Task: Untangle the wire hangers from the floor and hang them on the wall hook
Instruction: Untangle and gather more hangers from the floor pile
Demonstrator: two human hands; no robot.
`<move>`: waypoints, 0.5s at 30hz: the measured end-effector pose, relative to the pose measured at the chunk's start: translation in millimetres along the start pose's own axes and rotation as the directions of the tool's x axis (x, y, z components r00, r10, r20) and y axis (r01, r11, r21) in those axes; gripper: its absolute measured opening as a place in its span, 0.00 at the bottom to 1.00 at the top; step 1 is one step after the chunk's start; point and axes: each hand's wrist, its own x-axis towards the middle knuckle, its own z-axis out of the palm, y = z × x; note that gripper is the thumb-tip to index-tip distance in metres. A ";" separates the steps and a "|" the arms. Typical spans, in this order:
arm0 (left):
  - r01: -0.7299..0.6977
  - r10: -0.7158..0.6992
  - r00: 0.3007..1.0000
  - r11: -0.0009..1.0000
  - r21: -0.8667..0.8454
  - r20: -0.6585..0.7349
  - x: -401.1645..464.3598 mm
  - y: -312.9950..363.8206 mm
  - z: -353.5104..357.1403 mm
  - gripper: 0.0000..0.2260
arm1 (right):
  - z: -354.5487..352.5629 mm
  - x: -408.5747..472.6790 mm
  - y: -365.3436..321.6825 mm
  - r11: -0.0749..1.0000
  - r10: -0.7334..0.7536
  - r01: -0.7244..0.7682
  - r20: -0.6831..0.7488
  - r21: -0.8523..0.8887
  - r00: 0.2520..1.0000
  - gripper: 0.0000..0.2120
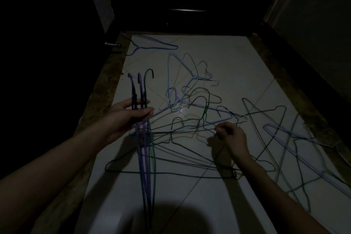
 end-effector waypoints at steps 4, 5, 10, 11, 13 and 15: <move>0.003 -0.003 1.000 1.000 0.009 -0.004 -0.9 0.3 0.8 0.09 | -9.3 8.4 13.5 0.987 0.128 -0.114 0.127 -0.115 0.984 0.04; 0.006 -0.006 1.000 1.000 0.006 -0.005 -1.1 -0.5 0.5 0.09 | -12.8 8.4 17.4 0.976 0.164 -0.136 0.163 -0.169 0.973 0.03; 0.008 -0.008 1.000 1.000 0.005 0.000 -3.4 -2.2 5.4 0.09 | -40.3 -3.1 37.9 0.952 0.232 -0.197 0.128 -0.236 0.964 0.08; 0.007 -0.007 1.000 1.000 0.010 0.003 -3.0 -1.8 7.7 0.09 | -45.5 -5.2 44.4 0.935 0.237 -0.188 0.134 -0.300 0.962 0.08; 0.013 -0.014 1.000 1.000 0.011 0.011 -2.1 -1.9 12.6 0.09 | -51.4 -12.1 58.9 0.890 0.277 -0.179 0.186 -0.419 0.943 0.09; 0.019 -0.019 1.000 0.999 0.029 0.021 -1.2 -3.3 17.5 0.10 | -51.1 -22.3 70.0 0.858 0.304 -0.173 0.206 -0.483 0.930 0.09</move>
